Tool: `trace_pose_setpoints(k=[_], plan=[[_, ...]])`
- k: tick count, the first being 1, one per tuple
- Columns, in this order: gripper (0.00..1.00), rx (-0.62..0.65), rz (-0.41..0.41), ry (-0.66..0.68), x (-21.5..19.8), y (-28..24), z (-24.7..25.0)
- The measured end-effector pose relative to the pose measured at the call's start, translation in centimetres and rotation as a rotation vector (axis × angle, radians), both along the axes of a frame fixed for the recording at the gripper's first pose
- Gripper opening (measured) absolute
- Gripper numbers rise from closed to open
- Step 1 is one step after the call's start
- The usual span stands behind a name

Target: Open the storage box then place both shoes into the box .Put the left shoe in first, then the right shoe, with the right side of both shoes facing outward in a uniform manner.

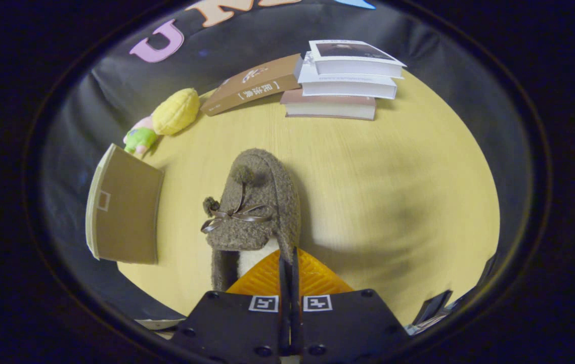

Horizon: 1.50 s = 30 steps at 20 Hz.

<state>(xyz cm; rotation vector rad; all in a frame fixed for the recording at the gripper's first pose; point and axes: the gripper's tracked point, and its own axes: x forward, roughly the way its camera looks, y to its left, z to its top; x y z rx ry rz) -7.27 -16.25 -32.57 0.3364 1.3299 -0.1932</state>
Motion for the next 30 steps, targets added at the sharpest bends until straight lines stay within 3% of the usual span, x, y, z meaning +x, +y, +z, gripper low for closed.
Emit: trace_pose_setpoints(k=[8,23,30], plan=[[0.04,0.091,-0.047,-0.086,3.2,7.0,4.8],[0.04,0.213,0.081,-0.261,11.2,25.5,13.7],[0.04,0.218,0.124,-0.252,12.5,32.7,11.8]])
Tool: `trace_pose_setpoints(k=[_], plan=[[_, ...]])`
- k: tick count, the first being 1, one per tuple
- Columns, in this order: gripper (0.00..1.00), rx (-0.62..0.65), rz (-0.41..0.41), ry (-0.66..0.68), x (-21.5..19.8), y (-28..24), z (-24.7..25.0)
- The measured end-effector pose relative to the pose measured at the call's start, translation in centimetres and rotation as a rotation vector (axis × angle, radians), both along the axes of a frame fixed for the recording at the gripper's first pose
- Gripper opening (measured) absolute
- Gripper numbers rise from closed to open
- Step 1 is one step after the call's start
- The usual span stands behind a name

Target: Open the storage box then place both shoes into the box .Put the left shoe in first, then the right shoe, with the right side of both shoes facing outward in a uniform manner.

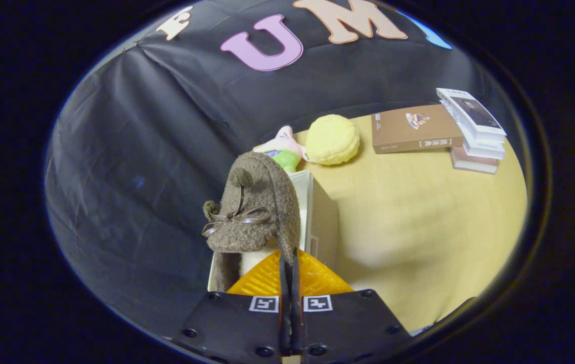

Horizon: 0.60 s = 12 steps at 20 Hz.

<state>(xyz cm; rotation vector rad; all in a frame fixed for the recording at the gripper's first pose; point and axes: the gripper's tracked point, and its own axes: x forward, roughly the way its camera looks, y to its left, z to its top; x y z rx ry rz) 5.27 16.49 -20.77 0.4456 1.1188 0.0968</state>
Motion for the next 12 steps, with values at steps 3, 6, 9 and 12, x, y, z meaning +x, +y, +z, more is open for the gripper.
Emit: trace_pose_setpoints(k=[3,6,9,12], plan=[[0.04,-0.046,-0.005,0.022,-0.1,1.3,-1.9],[0.04,-0.084,-0.017,0.035,-0.4,2.1,-3.1],[0.07,-0.115,-0.026,0.027,-0.4,2.4,-3.7],[0.15,-0.116,-0.015,-0.011,-0.1,2.9,-2.4]])
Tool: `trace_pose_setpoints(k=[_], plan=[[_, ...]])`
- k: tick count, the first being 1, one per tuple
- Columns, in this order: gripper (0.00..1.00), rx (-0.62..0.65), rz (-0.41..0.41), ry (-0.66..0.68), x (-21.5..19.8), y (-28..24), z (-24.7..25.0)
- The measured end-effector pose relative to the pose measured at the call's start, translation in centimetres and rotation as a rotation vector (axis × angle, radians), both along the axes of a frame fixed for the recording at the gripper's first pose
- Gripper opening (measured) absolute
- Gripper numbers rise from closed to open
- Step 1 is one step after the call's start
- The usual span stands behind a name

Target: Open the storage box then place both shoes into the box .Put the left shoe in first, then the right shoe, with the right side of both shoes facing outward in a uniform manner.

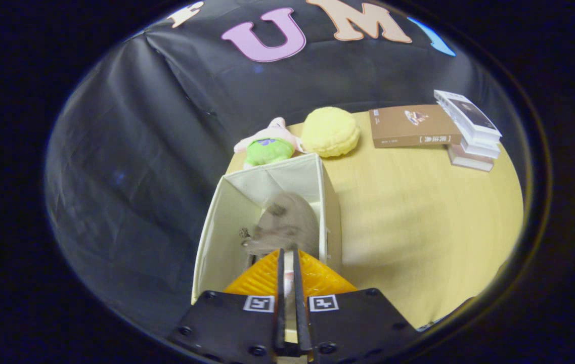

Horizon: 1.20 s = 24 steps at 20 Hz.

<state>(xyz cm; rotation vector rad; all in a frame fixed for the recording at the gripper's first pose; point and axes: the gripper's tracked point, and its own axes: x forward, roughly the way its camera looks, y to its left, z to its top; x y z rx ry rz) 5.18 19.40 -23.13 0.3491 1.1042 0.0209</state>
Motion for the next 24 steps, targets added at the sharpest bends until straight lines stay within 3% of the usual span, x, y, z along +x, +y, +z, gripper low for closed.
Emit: trace_pose_setpoints(k=[1,9,16,24], plan=[[0.15,-0.011,0.002,-0.015,0.1,-0.3,0.5],[1.00,0.005,0.081,-0.149,0.5,0.5,3.7],[1.00,-0.079,0.162,-0.421,1.1,-2.5,10.2],[1.00,-0.226,0.123,-0.680,-0.8,-10.8,17.6]])
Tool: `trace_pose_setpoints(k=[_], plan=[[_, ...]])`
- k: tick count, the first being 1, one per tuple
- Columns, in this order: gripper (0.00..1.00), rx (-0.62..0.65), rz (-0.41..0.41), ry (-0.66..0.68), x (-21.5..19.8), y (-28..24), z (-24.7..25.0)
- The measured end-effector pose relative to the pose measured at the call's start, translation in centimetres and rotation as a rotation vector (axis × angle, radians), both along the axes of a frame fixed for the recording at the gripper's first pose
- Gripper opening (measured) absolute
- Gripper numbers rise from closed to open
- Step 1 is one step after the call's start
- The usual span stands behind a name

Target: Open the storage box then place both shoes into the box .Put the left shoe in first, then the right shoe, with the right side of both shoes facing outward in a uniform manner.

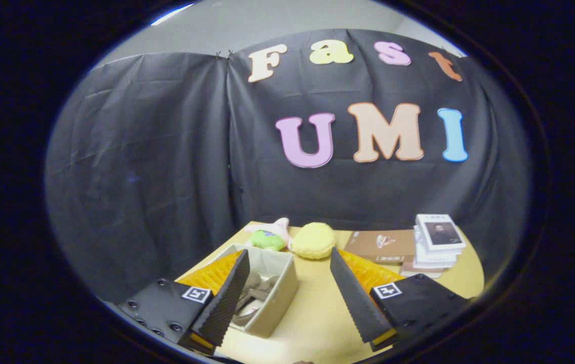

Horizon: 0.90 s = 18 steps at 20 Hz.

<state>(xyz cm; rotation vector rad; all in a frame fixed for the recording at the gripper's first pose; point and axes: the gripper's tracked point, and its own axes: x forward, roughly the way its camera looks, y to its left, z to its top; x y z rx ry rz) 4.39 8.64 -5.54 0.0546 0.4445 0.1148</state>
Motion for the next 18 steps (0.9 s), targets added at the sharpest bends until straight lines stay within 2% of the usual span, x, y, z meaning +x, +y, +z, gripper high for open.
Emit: trace_pose_setpoints(k=[11,18], plan=[[1.00,-0.050,-0.243,-0.193,-5.7,-15.3,5.9],[1.00,-0.113,-0.317,-0.262,-8.5,-19.8,7.3]])
